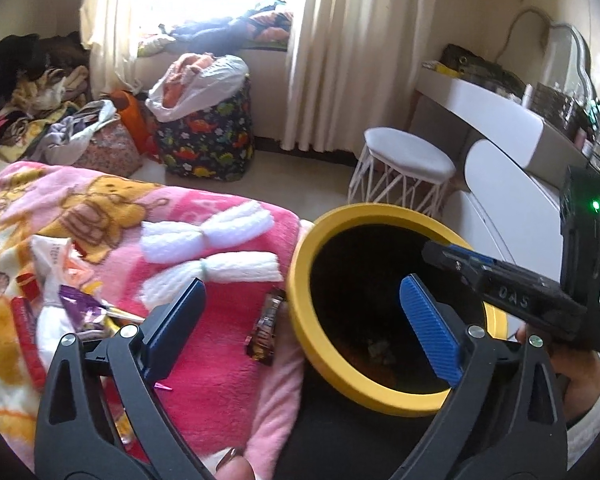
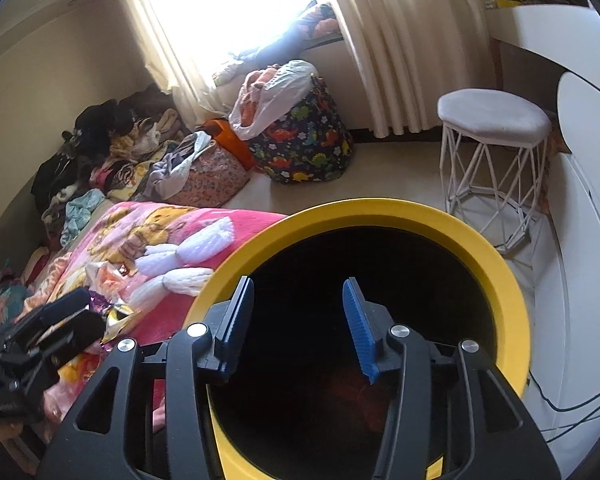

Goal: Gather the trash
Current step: 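Move both open tools back toward the trash on the blanket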

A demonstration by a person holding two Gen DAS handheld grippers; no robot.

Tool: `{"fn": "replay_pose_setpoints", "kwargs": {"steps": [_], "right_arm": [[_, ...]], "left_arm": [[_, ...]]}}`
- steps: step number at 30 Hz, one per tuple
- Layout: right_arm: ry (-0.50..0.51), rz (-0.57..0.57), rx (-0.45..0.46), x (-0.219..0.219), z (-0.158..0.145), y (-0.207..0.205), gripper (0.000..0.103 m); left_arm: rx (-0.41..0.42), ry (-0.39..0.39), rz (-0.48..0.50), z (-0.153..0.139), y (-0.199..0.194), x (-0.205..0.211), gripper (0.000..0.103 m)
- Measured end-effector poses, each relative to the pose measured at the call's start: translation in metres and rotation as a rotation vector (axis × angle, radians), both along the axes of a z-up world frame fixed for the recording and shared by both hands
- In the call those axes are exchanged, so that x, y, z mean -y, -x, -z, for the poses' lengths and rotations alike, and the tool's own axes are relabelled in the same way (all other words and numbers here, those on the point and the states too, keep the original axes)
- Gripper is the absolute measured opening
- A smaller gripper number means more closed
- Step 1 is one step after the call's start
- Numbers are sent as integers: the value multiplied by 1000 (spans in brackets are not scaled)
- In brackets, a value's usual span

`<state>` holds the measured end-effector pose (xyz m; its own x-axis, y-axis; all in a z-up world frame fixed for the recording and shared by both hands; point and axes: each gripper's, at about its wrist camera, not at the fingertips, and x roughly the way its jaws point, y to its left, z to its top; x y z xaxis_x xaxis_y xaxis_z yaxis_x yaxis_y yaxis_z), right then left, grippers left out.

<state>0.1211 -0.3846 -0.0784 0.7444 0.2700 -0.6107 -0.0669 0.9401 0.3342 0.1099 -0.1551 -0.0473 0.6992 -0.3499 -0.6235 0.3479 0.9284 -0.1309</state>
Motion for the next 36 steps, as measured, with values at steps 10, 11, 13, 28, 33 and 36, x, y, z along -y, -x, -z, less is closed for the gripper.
{"fn": "replay_pose_setpoints", "kwargs": {"steps": [10,11,13,28,33,36], "right_arm": [[15,-57,43,-28,-14,5,53],[16,-63,46,-31,-15,5,53],[16,-75,55,-36,-17,6,54],[38,-168,71,-77,-22,12,62],[43,-195,68,-88,-22,12,62],[42,-212,66,-94,-22,13,64]], "left_arm": [[26,45,-79,-12,0,-32,90],[29,48,-85,-12,0,-35,90],[30,58,-98,-14,0,-41,90],[40,91,-185,-14,-1,-83,90],[39,96,-210,-12,-1,-94,90],[35,101,-225,-11,-1,-102,90]]}}
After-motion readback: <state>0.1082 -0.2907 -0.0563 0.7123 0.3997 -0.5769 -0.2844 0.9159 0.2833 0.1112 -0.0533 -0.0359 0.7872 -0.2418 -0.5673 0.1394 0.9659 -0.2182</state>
